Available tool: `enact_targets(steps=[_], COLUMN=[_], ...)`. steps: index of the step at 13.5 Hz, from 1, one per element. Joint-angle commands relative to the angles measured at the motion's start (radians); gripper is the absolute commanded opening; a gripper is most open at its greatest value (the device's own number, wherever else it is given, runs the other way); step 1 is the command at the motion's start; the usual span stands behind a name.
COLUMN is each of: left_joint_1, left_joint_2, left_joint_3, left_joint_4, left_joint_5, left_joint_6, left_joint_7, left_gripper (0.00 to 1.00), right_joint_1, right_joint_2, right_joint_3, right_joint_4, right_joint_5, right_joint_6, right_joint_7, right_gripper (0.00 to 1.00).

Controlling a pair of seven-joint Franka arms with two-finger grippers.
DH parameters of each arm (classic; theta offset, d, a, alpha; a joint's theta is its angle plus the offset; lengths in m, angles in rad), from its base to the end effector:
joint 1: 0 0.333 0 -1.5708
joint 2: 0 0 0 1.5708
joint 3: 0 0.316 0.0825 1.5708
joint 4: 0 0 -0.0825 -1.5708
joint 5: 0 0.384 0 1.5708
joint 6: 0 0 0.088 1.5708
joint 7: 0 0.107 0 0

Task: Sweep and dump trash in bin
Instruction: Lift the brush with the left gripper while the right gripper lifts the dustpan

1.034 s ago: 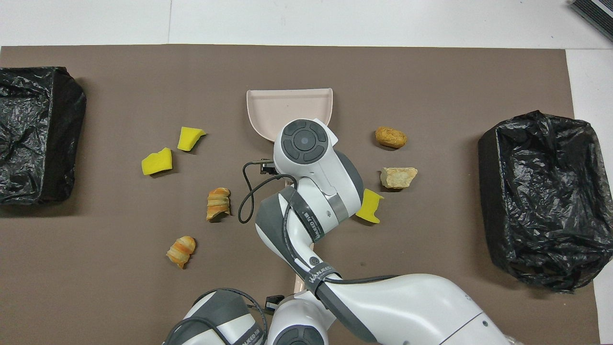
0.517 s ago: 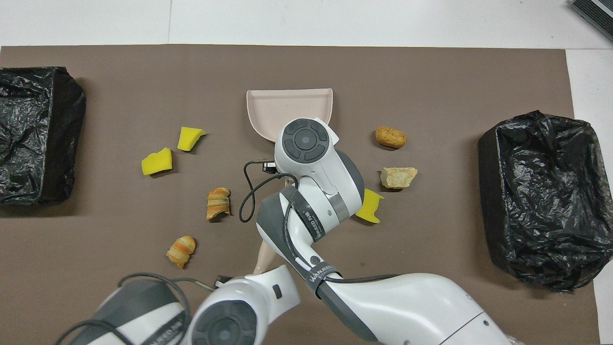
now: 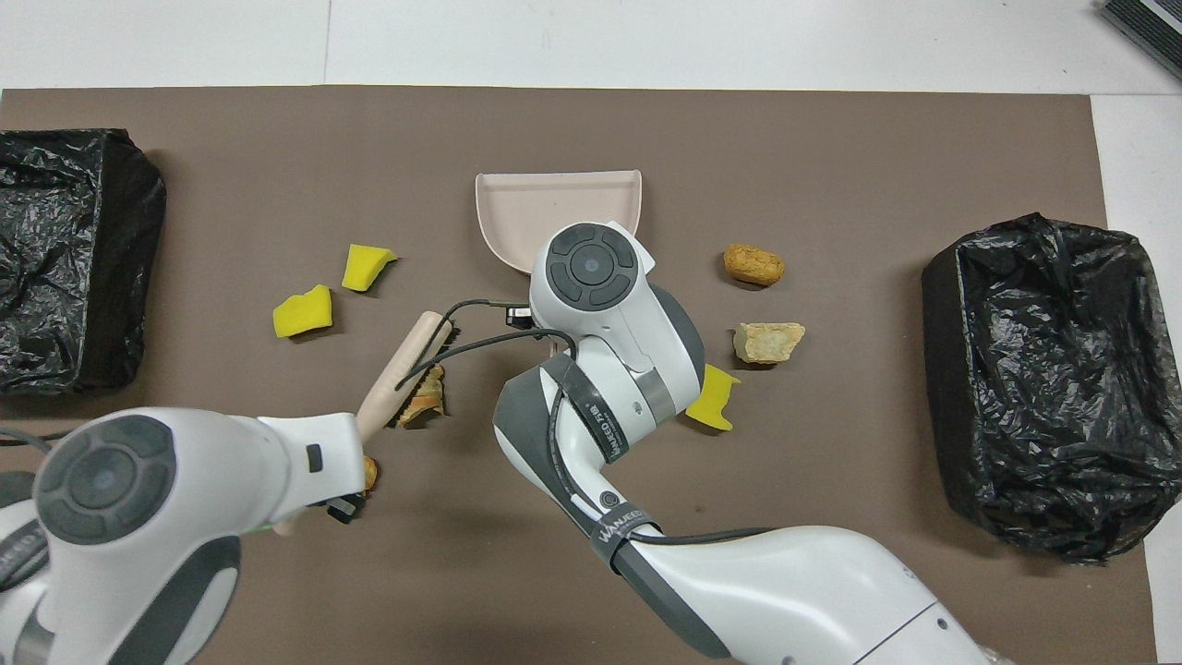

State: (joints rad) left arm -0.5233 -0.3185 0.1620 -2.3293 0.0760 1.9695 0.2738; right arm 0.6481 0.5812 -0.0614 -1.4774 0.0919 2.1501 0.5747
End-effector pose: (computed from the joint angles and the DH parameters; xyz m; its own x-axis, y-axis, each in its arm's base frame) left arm 0.4200 -0.1506 0.4575 0.7797 -0.6243 -0.0479 -0.6252 -0.7804 -0.0054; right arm 0.5913 0.4069 0.3468 0.9984 -0.0254 0.0513 -0.0207 -0.9957 -0.0898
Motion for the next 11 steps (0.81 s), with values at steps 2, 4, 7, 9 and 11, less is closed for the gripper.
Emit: enact_targets(steps=[2,4,7,9,11], left_joint_1=[0.187,0.245,0.333,0.383,0.397], left_joint_2=[0.169,0.27,0.421,0.53,0.62], left_joint_3=[-0.015,-0.015,-0.015,-0.016,-0.016], left_joint_4=[0.198,0.312,0.444,0.519,0.592], left_joint_5=[0.011,0.004,-0.005,-0.016,-0.033], left_joint_6=[0.018,0.057,0.103,0.155,0.212], left_joint_7=[0.319,0.494,0.724,0.821,0.892], left_gripper=[0.0,0.0,0.0,0.0,0.0], right_joint_1=[-0.012,-0.012,-0.013,-0.039,-0.045], right_joint_2=[-0.004,-0.004,-0.018,-0.034,-0.079], right_joint_3=[0.005,0.005,0.003,0.003,0.0], right_joint_4=[0.008,0.008,0.008,0.008,0.006], right_joint_5=[-0.012,-0.012,-0.001,0.0,0.002], right_joint_6=[-0.006,-0.007,-0.038,-0.062,-0.14], right_joint_7=[-0.029,-0.029,-0.027,-0.077,-0.188], right_gripper=[0.39,0.26,0.0,0.0,0.0])
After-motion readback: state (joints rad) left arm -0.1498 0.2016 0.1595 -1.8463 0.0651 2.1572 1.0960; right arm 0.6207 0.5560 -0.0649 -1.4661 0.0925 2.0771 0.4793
